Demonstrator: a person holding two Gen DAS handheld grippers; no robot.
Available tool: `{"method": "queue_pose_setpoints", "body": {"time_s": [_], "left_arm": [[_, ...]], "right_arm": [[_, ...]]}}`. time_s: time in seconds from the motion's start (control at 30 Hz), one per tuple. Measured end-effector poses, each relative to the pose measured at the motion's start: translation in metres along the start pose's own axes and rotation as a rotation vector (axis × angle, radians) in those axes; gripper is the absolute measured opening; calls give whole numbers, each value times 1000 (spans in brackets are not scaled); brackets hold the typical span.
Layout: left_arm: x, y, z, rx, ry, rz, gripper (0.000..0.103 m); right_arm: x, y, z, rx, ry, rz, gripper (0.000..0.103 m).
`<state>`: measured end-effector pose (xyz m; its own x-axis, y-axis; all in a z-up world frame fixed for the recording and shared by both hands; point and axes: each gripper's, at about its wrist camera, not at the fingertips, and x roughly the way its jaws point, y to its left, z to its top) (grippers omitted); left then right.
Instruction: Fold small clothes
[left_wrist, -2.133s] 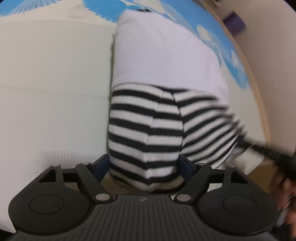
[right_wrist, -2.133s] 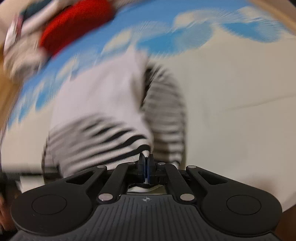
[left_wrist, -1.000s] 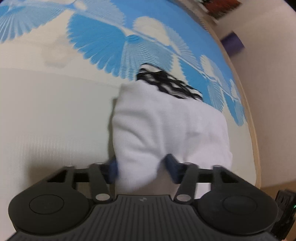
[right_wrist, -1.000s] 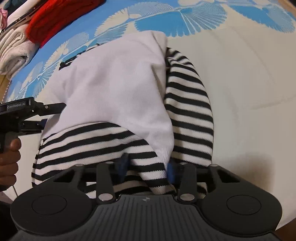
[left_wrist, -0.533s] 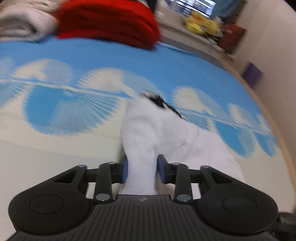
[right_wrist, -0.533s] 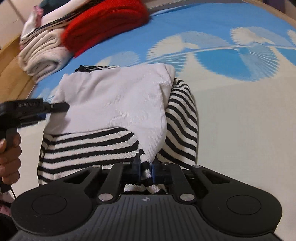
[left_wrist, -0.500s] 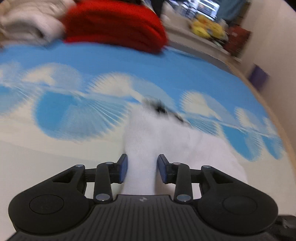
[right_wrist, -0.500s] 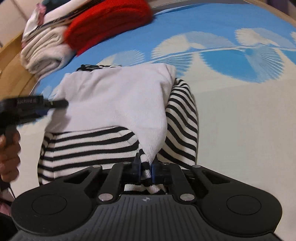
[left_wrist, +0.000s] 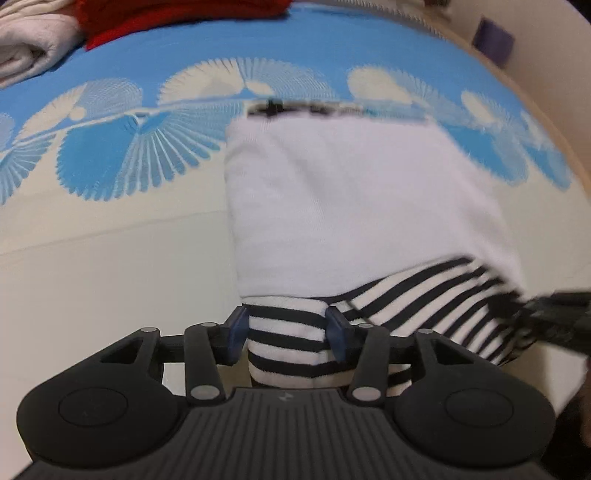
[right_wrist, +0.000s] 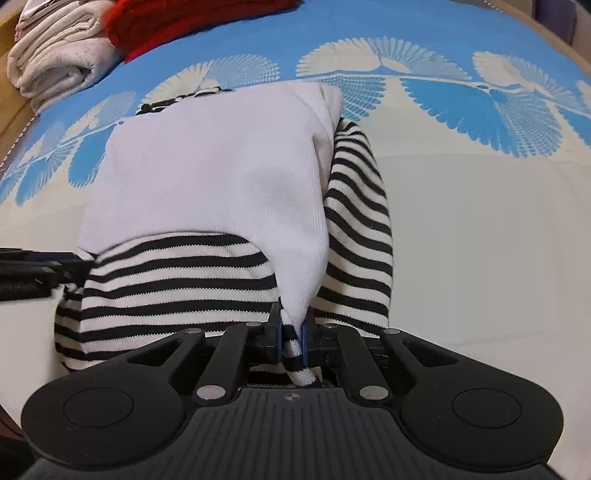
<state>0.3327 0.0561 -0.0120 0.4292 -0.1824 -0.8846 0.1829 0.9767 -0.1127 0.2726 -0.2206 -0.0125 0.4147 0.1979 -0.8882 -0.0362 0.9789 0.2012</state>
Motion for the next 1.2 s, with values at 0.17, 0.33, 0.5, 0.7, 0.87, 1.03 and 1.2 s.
{"method": "queue_pose_setpoints", "body": {"time_s": [0.17,0.33,0.5,0.7,0.87,1.03,1.2], "left_arm": [[-6,-14,-18,103,28,-88,50],[-21,-52,-31,296,-48,93,54],[-81,-63,-35,211,-239,196,87],[-159,-84,-52,115,-408,256,93],[-199,-100,-89,77,-498,290,103],[-190,-113,-151,50,-520,267,103],[-188,-111,-152,-37,-457,158,103]], "right_arm": [[-2,-6,-3,26,17,-29,9],[2,-1,-14,-40,86,-127,9],[-34,11,-21,-158,-66,-216,28],[-109,19,-32,-228,-351,-310,70],[-178,15,-57,-211,-533,-241,95],[-194,3,-105,-163,-624,-223,97],[-202,27,-126,-230,-689,-232,100]]}}
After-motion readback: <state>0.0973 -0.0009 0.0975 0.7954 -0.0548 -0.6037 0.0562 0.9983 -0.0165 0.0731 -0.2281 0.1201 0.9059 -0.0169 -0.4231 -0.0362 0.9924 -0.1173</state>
